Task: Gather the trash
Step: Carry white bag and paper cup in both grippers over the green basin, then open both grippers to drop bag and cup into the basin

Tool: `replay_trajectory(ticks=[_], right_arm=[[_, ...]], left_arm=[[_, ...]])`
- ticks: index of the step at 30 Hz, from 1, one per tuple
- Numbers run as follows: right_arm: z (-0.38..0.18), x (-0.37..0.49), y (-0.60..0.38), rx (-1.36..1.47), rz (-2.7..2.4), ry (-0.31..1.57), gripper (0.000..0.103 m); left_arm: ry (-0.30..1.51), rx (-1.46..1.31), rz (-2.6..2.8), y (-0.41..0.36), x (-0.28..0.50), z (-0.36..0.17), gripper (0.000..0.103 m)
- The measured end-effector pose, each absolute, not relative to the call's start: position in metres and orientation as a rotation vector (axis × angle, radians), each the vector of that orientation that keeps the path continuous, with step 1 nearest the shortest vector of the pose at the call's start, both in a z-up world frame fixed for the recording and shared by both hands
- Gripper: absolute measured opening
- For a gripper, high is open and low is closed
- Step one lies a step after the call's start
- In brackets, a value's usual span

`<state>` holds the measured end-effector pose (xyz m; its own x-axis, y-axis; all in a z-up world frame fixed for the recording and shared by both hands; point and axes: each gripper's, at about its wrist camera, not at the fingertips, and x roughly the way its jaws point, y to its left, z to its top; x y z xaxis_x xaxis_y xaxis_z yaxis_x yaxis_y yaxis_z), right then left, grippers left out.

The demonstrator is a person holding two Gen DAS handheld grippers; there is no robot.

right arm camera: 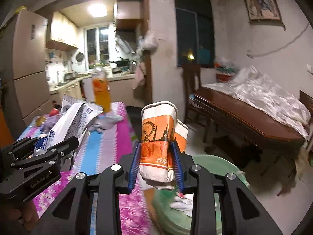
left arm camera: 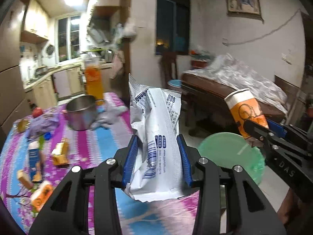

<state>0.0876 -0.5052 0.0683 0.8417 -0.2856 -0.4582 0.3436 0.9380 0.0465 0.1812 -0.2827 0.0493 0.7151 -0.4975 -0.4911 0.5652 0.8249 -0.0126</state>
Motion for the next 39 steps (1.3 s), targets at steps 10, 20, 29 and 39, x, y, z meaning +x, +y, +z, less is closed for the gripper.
replay_trajectory(ticks=[10,20,29,39], right_arm=[[0.044,0.072,-0.595,0.193,-0.419,0.573,0.033],[0.016,0.080,-0.643,0.256,-0.402,0.698,0.033],[-0.009,0.092,-0.701,0.322,-0.373,0.899,0.033],[-0.026,0.088,-0.710,0.345,-0.365,0.947,0.033]], left_arm=[[0.616,0.197,-0.722,-0.370,0.177,0.031,0.039],[0.737,0.235,-0.757,-0.417,0.180,0.004,0.039],[0.859,0.242,-0.721,-0.422,0.206,-0.015,0.039],[0.899,0.237,-0.734,-0.432,0.207,-0.018,0.039]])
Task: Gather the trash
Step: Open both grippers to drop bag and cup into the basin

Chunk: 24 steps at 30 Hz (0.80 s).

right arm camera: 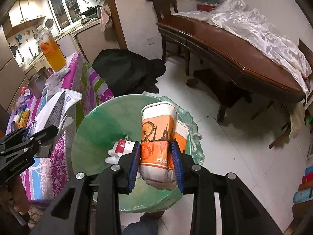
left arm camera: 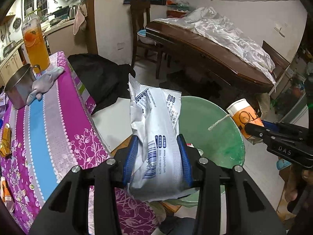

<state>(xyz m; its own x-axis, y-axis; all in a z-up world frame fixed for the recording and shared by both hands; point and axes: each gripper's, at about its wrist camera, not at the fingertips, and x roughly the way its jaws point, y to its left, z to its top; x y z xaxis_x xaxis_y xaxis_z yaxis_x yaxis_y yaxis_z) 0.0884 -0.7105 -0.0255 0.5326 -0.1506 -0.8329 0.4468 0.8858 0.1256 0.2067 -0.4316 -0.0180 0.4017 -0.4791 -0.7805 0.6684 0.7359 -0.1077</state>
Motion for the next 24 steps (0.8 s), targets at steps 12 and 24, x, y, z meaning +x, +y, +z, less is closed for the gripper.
replay_trajectory(ticks=[12,24], right_arm=[[-0.0285,0.0889,-0.7081,0.350,-0.358,0.952,0.034],[-0.0253,0.0885,-0.7059,0.362,-0.344,0.921,0.056]], left_arm=[[0.919,0.240,-0.734,-0.4362,0.2069,-0.0254,0.040],[0.914,0.242,-0.717,-0.4374,0.2077,-0.0230,0.053]])
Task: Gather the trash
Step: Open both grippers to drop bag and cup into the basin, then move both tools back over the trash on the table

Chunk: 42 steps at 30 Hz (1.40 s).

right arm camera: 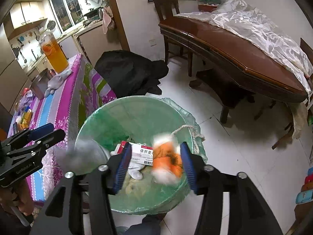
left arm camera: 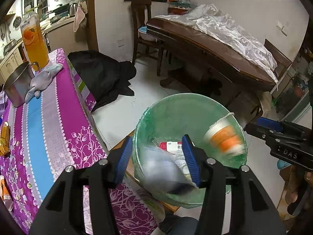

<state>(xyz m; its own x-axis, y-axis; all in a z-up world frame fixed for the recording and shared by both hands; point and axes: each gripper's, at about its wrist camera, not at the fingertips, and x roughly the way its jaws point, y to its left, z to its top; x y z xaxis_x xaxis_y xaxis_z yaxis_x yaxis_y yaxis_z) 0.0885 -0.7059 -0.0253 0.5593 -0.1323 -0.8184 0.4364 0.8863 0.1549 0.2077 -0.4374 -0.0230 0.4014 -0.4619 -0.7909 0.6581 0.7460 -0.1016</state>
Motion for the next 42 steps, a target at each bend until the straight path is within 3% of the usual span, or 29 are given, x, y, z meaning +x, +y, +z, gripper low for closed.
replay_trajectory(ticks=[13,19,24,31,42], right_arm=[[-0.018,0.082,-0.701,0.354,-0.349,0.897,0.058],[-0.010,0.074,-0.686,0.329,-0.345,0.846,0.070],[0.004,0.058,-0.659,0.266,-0.368,0.731,0.081],[0.019,0.047,-0.594,0.203,-0.316,0.568,0.090],[0.027,0.088,-0.482,0.174,-0.054,0.525,0.091]], left_arm=[[0.905,0.237,-0.723,-0.432,0.203,-0.019,0.054],[0.896,0.230,-0.722,-0.422,0.202,-0.018,0.054],[0.867,0.235,-0.713,-0.404,0.199,-0.017,0.060],[0.825,0.223,-0.669,-0.355,0.203,-0.015,0.060],[0.785,0.133,-0.468,-0.222,0.231,-0.006,0.063]])
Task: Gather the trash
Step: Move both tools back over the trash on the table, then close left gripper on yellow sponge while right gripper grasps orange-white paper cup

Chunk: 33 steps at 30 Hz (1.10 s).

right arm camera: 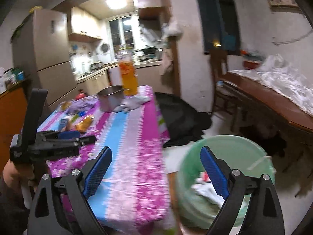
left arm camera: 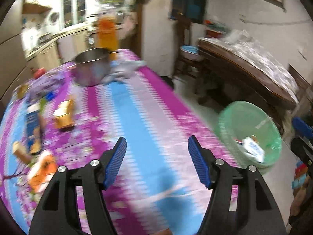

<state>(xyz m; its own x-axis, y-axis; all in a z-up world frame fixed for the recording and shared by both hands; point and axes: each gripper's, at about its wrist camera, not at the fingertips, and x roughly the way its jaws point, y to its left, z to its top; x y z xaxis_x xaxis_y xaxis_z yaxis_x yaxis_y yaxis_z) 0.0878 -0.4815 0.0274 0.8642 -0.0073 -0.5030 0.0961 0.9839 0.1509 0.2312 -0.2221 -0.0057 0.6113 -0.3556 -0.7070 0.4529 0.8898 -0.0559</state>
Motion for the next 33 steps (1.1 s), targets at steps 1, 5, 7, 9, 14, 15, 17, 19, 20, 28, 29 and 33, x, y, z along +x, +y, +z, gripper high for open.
replay_trajectory(ticks=[1,5,7,9,14,15,17,19,20,28,29,33], right_arm=[[0.025,0.094,-0.471,0.173,-0.032,0.532,0.091],[0.018,0.112,-0.442,0.172,0.034,0.560,0.092],[0.014,0.122,-0.427,0.171,0.068,0.574,0.092],[0.010,0.131,-0.412,0.167,0.098,0.587,0.092],[0.002,0.155,-0.376,0.149,0.168,0.620,0.093],[0.000,0.159,-0.371,0.146,0.177,0.625,0.093],[-0.004,0.168,-0.359,0.137,0.200,0.638,0.093],[-0.007,0.176,-0.347,0.129,0.217,0.648,0.093],[-0.010,0.181,-0.340,0.126,0.227,0.653,0.093],[-0.024,0.203,-0.313,0.123,0.272,0.691,0.093],[-0.025,0.206,-0.309,0.121,0.280,0.694,0.093],[-0.031,0.220,-0.291,0.120,0.328,0.719,0.093]], left_arm=[[0.783,0.117,-0.437,-0.205,0.236,-0.005,0.063],[0.757,0.035,-0.247,-0.114,0.253,0.000,0.063],[0.741,0.003,-0.156,-0.075,0.260,0.001,0.063],[0.731,-0.039,-0.056,-0.031,0.268,0.000,0.063],[0.711,-0.121,0.071,0.037,0.280,-0.011,0.071],[0.720,-0.145,0.067,0.045,0.284,-0.016,0.071],[0.742,-0.172,0.050,0.048,0.291,-0.024,0.072],[0.774,-0.180,0.033,0.050,0.301,-0.035,0.072],[0.781,-0.181,0.026,0.049,0.304,-0.038,0.072],[0.808,-0.171,0.003,0.045,0.329,-0.059,0.072],[0.810,-0.166,0.009,0.045,0.331,-0.061,0.072],[0.838,-0.157,-0.012,0.045,0.336,-0.069,0.050]])
